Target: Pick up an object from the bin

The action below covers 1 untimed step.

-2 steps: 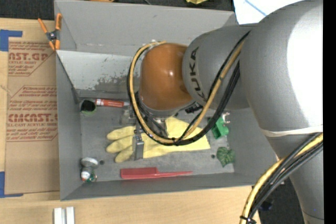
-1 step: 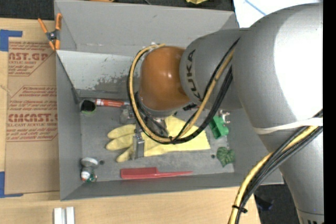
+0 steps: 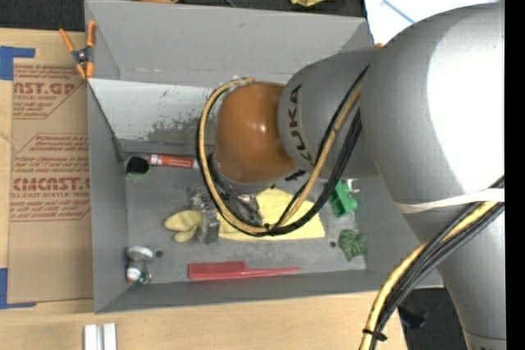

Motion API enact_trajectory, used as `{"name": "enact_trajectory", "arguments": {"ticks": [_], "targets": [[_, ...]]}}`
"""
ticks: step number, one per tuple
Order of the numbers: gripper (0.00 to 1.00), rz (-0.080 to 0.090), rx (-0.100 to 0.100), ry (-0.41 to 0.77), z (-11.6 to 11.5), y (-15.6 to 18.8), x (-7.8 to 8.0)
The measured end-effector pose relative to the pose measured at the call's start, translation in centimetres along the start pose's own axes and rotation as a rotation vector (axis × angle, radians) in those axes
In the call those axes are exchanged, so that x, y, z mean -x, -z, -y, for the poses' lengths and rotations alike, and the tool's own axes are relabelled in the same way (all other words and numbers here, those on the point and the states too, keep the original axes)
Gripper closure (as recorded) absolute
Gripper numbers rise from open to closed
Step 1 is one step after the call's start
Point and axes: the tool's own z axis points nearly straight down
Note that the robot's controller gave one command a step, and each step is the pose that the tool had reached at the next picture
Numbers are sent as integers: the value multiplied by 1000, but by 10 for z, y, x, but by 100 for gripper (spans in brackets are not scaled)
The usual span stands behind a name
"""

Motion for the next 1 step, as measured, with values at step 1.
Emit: {"name": "enact_trajectory", "arguments": {"ticks": [1], "targets": [[100, 0, 0, 0, 0, 0, 0]]}}
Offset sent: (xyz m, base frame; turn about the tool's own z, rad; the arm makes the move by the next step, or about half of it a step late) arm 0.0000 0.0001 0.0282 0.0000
